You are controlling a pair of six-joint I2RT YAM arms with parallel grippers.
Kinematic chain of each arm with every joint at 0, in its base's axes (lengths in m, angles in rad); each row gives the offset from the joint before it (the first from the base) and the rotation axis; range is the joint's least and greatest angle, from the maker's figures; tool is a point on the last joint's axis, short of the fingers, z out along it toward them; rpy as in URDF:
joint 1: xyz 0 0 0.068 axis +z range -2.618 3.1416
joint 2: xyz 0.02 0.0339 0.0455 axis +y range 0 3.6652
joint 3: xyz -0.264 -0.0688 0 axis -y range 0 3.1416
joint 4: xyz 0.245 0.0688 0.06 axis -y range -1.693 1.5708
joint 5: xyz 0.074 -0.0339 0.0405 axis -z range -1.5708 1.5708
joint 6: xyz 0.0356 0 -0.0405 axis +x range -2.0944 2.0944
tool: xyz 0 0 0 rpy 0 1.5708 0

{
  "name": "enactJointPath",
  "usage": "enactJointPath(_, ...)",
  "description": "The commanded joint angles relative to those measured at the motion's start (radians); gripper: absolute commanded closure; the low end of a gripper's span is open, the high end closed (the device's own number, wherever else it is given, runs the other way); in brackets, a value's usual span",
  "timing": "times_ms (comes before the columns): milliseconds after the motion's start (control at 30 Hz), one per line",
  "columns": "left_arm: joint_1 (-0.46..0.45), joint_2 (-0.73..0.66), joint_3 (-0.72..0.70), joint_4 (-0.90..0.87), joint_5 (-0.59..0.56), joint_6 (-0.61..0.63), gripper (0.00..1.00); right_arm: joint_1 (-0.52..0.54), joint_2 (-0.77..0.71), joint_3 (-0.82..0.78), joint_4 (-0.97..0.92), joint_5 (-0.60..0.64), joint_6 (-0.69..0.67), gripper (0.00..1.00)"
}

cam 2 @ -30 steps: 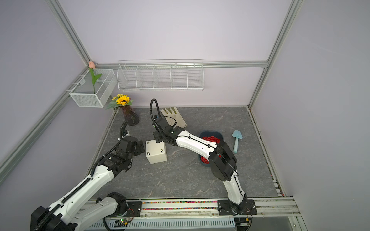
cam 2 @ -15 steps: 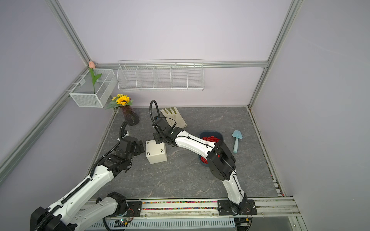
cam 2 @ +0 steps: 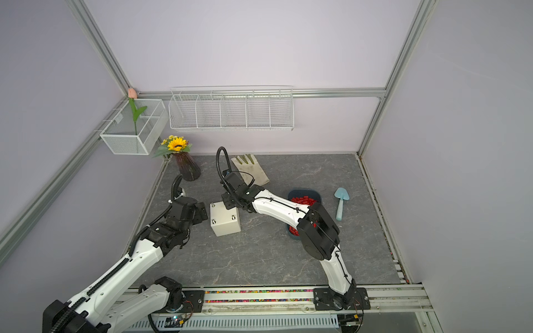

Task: Cover the protruding screws with screw protection sleeves
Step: Attach the screw protection sleeve to the screw.

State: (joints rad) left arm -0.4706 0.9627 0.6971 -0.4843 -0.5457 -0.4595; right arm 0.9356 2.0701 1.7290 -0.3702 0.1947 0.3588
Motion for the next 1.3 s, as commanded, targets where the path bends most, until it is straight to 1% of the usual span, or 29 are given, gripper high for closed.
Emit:
enactJointPath(0,0.005,-0.015,-0.012,-0.007,-0.019,-0.006,0.01,-0.004,-0.034,-0.037,-0.005,0.003,0.011,0.83)
enactJointPath(1267,0.005,-0.019,-0.015,0.000,-0.025,-0.006,0.01,-0.006,-0.064,0.007,0.002,0.017,-0.010,0.83)
